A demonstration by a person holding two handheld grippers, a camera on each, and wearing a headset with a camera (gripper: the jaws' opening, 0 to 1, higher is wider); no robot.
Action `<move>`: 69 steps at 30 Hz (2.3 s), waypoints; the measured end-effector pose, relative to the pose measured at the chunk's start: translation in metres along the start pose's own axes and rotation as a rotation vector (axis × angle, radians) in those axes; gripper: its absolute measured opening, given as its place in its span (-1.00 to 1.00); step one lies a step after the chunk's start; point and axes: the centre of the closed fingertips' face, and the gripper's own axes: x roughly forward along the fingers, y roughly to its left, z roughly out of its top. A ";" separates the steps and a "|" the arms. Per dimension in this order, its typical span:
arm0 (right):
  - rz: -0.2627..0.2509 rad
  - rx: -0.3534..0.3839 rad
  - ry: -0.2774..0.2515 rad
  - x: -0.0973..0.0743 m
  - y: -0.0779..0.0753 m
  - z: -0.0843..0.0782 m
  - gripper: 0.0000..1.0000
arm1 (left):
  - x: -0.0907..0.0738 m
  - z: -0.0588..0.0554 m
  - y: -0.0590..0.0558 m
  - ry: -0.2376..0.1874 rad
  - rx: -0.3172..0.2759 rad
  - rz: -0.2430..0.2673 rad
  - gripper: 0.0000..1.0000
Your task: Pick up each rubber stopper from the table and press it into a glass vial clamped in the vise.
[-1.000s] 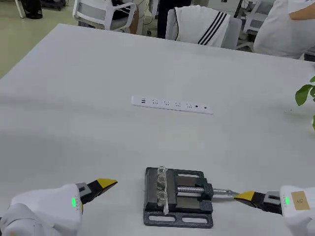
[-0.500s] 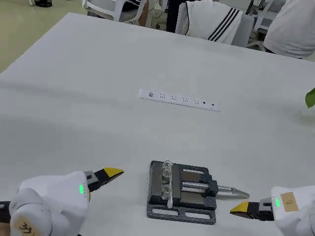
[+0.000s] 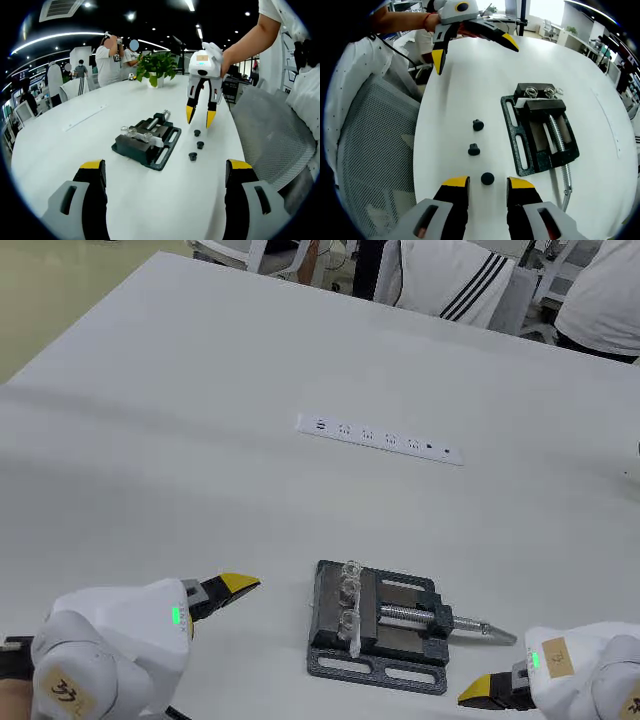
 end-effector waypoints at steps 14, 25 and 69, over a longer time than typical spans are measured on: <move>0.021 -0.077 0.071 0.014 0.004 -0.004 -0.73 | -0.004 0.000 0.003 -0.011 -0.018 0.007 0.95; 0.022 -0.097 0.084 0.013 0.003 -0.003 -0.81 | -0.004 -0.001 0.002 -0.013 -0.022 0.008 0.95; -0.004 -0.052 0.012 -0.021 -0.016 0.029 -0.88 | -0.005 0.000 0.003 -0.022 -0.023 0.006 0.94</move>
